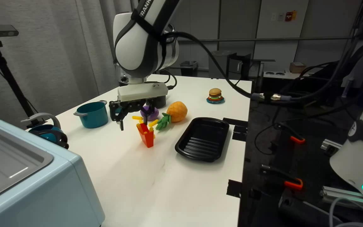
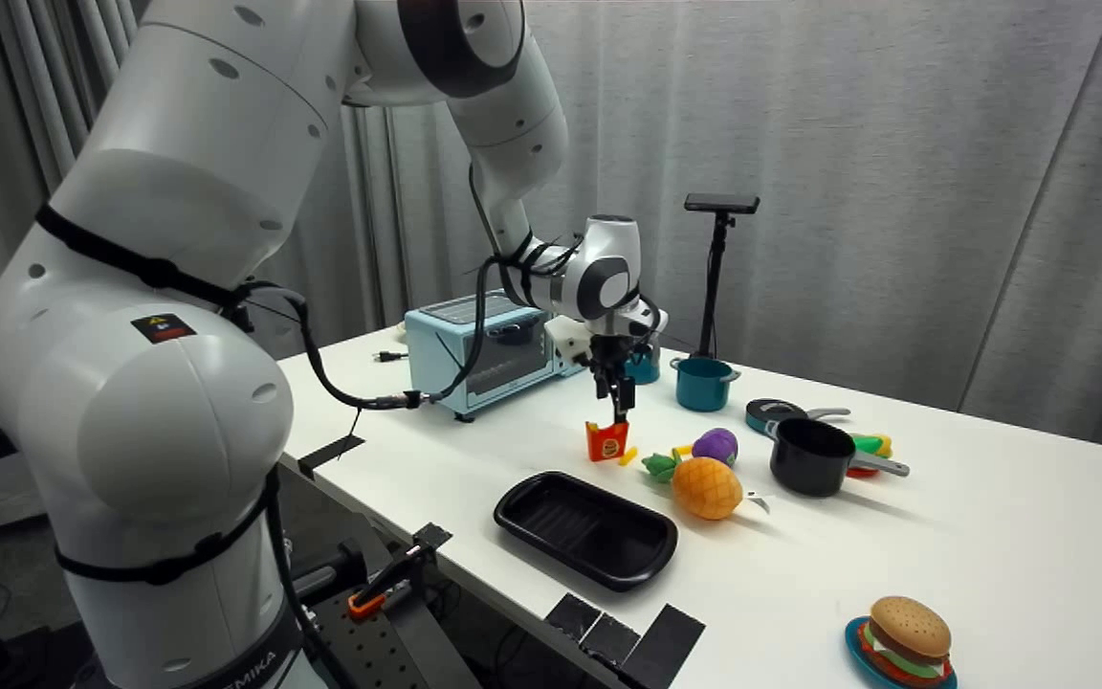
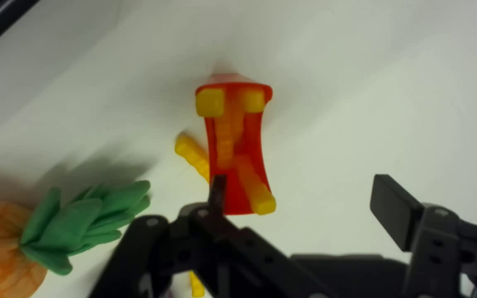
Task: Remove three yellow objects from the orange bowl
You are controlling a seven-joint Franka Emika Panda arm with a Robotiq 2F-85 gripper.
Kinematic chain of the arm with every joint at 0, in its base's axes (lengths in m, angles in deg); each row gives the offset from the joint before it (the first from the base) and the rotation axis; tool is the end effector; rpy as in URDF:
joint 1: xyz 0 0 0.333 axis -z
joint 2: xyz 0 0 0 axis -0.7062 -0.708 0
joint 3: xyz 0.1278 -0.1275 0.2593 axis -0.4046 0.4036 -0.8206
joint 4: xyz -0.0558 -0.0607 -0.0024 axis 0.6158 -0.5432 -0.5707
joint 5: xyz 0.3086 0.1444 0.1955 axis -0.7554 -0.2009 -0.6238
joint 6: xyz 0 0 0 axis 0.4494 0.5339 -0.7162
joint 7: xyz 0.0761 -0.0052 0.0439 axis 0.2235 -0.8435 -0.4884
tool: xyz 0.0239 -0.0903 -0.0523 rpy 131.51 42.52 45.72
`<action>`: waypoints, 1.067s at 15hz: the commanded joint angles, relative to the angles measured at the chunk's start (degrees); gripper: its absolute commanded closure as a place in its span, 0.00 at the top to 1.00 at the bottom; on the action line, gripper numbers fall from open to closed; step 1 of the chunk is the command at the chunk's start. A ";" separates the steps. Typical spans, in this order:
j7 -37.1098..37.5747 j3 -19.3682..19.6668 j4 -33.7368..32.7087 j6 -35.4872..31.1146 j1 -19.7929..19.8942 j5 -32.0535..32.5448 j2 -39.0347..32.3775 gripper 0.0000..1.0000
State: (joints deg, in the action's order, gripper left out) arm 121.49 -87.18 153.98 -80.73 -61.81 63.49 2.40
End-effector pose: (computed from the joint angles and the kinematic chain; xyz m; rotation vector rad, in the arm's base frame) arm 0.6089 0.1837 0.2020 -2.9834 0.5721 -0.1960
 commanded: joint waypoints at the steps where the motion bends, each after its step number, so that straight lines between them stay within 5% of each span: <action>1: 0.38 -0.08 0.74 0.74 -0.66 -0.91 1.17 0.57; 8: -0.55 -0.13 1.02 1.06 0.04 -1.13 1.87 0.03; 16: 0.65 0.18 1.74 0.13 0.12 -0.95 2.76 0.03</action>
State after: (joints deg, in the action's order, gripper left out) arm 121.48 -87.04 154.09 -80.73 -61.05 63.49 3.64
